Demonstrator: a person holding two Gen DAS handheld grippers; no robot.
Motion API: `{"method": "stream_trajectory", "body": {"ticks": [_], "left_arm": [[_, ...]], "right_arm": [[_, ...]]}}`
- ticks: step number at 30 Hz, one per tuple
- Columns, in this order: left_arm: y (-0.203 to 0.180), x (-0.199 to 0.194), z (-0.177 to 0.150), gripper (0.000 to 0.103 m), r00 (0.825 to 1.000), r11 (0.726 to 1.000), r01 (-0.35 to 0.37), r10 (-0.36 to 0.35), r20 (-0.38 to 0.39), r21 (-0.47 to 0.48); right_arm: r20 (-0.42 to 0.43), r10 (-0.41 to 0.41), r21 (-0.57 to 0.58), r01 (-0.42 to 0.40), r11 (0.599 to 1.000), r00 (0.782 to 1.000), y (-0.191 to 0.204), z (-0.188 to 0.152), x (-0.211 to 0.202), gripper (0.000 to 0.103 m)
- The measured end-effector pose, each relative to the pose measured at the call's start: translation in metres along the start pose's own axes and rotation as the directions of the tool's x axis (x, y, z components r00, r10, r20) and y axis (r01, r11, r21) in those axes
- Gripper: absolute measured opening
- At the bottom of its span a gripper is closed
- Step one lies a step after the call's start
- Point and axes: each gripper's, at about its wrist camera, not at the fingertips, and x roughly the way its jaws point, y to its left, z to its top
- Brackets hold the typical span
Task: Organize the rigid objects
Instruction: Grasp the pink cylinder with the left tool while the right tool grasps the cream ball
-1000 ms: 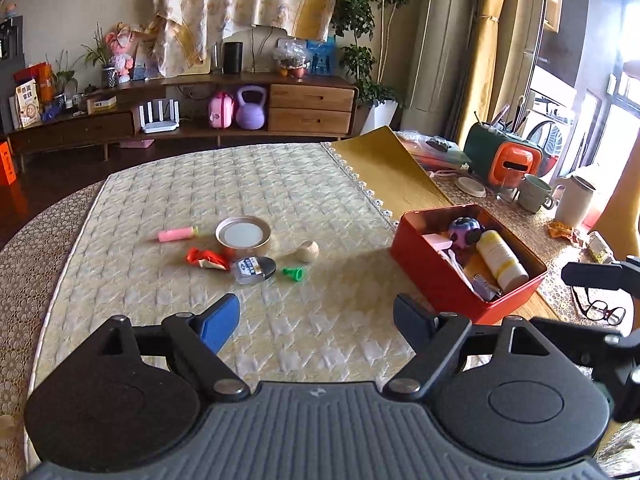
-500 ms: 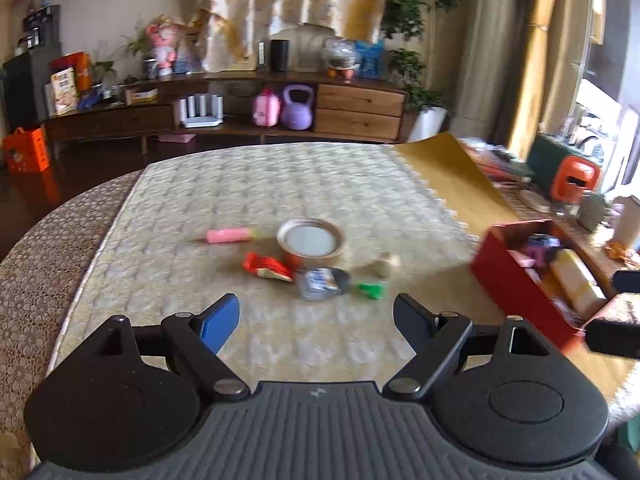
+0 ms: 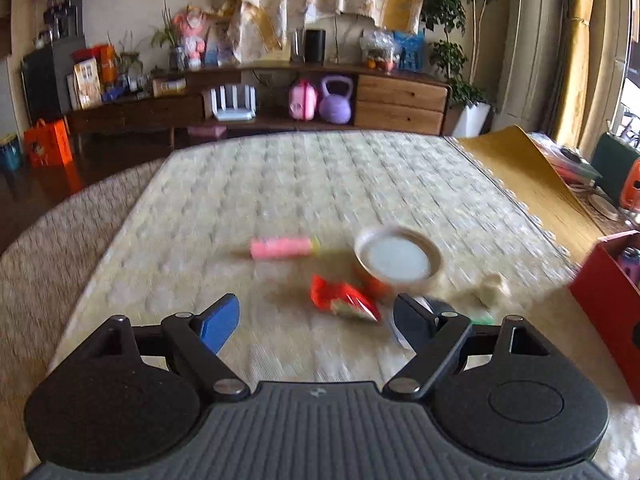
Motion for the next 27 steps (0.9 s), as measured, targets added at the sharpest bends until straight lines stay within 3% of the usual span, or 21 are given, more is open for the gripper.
{"method": "stream_trajectory", "body": {"ticks": [4, 12, 19, 27], "left_arm": [[0.012, 0.019, 0.015, 0.084, 1.000, 1.000, -0.002, 0.002, 0.012, -0.006], [0.031, 0.061, 0.023, 0.084, 0.999, 0.998, -0.029, 0.027, -0.037, -0.049], [0.027, 0.087, 0.027, 0.084, 0.998, 0.999, -0.042, 0.041, -0.052, -0.016], [0.029, 0.108, 0.029, 0.084, 0.996, 0.997, -0.054, 0.050, -0.073, -0.053]], "right_arm": [[-0.013, 0.003, 0.003, -0.003, 1.000, 1.000, -0.002, 0.007, 0.020, 0.097], [-0.051, 0.001, 0.002, -0.001, 1.000, 0.999, -0.006, 0.018, 0.058, 0.090], [-0.090, 0.005, -0.007, -0.006, 1.000, 0.996, -0.006, 0.022, 0.088, 0.082], [-0.105, 0.014, -0.020, -0.016, 1.000, 0.994, 0.001, 0.024, 0.112, 0.077]]}}
